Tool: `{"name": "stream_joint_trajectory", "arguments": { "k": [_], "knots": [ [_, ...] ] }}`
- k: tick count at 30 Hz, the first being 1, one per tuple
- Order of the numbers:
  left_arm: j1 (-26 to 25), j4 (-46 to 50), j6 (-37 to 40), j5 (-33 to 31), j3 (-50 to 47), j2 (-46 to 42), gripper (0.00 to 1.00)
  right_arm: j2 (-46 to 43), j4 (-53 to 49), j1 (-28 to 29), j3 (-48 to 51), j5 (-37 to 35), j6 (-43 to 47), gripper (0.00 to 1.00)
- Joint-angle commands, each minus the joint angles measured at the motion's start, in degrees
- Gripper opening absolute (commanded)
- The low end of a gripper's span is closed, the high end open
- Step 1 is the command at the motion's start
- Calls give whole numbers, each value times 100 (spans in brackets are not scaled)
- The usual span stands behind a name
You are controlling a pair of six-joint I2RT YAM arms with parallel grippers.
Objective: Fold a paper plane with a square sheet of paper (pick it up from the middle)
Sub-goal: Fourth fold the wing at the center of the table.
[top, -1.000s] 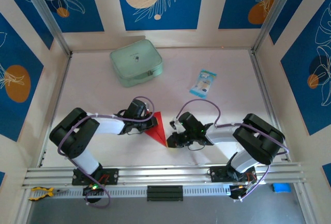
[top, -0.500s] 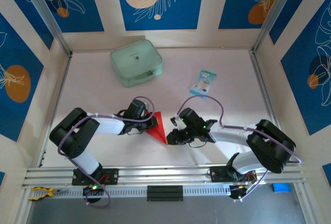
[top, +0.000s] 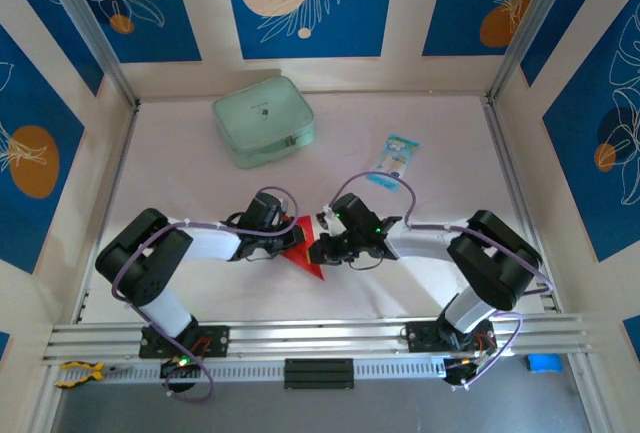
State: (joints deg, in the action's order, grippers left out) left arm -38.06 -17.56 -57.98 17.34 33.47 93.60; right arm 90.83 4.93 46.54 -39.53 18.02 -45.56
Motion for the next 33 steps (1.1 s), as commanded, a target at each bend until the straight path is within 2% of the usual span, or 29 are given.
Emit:
{"name": "stream_joint_trajectory", "arguments": {
  "k": [1,7,17,26,33],
  "knots": [
    [-19,68,129,-38,-87,50,5,292,-34,61,-267,46,-44,9],
    [-17,101,143,-51,-95,26,5,753,-109,63,-352,66,-49,9],
    [-16,49,88,-64,-131,58,5,828,264,255,158,159,-310,9],
    [-17,52,68,-91,-139,70,5,733,371,329,446,61,-417,9],
    [-20,95,87,-100,-136,41,5,340,-196,363,-6,-134,-70,9]
  ]
}}
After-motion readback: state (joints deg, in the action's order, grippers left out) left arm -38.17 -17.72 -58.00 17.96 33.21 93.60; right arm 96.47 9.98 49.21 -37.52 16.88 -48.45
